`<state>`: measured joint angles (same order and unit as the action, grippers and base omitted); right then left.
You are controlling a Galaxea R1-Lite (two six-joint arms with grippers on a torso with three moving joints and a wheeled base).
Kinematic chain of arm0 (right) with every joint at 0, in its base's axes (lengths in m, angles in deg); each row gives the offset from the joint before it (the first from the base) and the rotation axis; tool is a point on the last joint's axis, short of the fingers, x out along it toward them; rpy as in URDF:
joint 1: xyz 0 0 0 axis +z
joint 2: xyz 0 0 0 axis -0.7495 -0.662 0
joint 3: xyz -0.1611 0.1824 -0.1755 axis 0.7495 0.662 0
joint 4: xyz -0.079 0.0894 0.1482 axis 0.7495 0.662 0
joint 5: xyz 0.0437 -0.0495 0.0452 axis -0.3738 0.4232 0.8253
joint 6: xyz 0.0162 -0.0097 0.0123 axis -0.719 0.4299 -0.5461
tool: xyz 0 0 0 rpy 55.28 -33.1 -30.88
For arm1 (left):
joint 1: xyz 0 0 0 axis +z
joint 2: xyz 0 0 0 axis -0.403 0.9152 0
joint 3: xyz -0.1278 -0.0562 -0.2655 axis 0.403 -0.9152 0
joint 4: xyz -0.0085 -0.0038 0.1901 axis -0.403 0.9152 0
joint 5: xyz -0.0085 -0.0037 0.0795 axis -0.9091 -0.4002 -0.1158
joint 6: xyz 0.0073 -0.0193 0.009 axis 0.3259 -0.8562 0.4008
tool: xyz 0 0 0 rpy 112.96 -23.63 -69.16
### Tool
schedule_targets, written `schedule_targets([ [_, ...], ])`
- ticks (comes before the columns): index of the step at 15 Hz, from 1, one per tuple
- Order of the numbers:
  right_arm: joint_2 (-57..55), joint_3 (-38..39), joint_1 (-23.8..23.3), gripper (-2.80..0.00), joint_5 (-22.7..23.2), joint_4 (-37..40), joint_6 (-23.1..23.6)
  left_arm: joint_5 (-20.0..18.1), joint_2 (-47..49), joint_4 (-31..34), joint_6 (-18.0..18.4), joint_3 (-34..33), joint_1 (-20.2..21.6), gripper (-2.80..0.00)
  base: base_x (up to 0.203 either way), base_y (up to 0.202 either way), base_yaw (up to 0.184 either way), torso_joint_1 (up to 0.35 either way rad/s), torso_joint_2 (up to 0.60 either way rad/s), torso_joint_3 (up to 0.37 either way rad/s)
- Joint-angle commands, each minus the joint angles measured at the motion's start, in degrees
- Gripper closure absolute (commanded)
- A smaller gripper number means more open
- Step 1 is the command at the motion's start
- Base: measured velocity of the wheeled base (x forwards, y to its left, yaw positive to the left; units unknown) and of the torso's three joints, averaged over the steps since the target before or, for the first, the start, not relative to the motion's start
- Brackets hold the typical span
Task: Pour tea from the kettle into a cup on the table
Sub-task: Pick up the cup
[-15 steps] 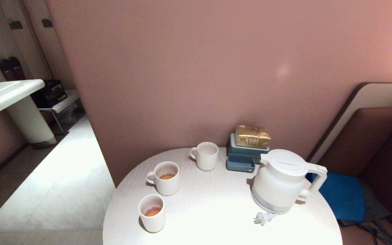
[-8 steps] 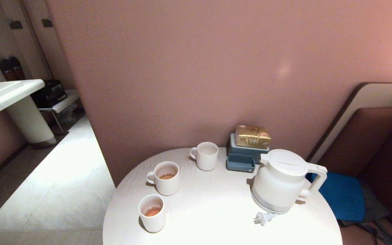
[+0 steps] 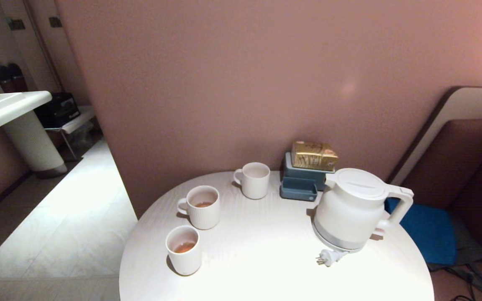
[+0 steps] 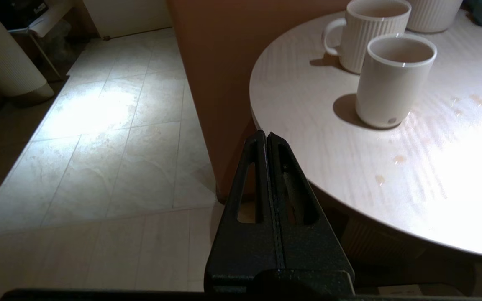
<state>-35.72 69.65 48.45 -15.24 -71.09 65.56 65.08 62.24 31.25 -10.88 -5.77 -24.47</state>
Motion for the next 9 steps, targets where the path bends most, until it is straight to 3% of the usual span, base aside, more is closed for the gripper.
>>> schedule_targets([
  [1, -0.1, 0.0, 0.0, 0.00, 0.0, 0.0, 0.0, 0.0, 0.0, 0.0, -0.1, 0.0, 0.0, 0.00, 0.000, 0.000, 0.000, -0.278, 0.55, 0.276],
  [4, -0.1, 0.0, 0.0, 0.00, 0.0, 0.0, 0.1, 0.0, 0.1, 0.0, 0.1, -0.1, 0.0, 0.00, 0.000, 0.000, 0.000, -0.202, 0.41, 0.205],
  [9, -0.1, 0.0, 0.0, 0.00, 0.0, 0.0, 0.1, 0.0, 0.0, 0.0, -0.1, 0.0, 0.0, 0.00, 0.000, 0.000, 0.000, -0.025, 0.06, 0.034],
])
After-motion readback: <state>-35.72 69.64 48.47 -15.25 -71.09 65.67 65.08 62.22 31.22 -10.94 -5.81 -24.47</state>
